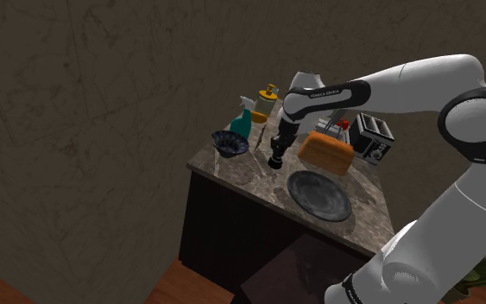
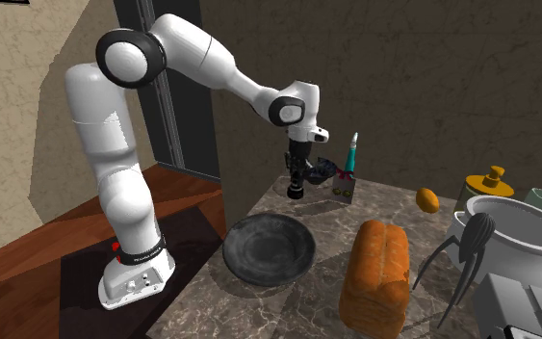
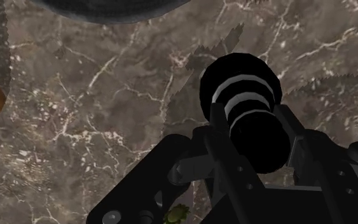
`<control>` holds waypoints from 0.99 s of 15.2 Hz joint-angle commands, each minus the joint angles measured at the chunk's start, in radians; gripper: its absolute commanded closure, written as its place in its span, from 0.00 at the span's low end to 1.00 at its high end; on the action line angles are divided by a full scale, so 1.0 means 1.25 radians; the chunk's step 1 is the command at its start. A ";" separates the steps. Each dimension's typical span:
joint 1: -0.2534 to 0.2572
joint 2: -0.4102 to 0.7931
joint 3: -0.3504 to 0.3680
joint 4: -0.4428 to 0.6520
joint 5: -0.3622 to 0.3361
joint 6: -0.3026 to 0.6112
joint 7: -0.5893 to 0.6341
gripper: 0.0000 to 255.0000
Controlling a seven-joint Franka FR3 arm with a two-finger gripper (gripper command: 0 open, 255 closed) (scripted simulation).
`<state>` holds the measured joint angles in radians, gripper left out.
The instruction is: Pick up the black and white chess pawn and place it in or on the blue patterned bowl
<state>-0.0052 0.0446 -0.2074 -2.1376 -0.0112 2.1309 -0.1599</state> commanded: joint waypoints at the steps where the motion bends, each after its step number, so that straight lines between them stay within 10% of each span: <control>1: 0.000 -0.010 0.000 0.012 -0.002 -0.022 0.001 1.00; 15: 0.002 -0.061 0.002 0.107 -0.012 -0.166 0.007 1.00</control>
<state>-0.0029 -0.0280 -0.2055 -2.0147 -0.0259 1.9369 -0.1516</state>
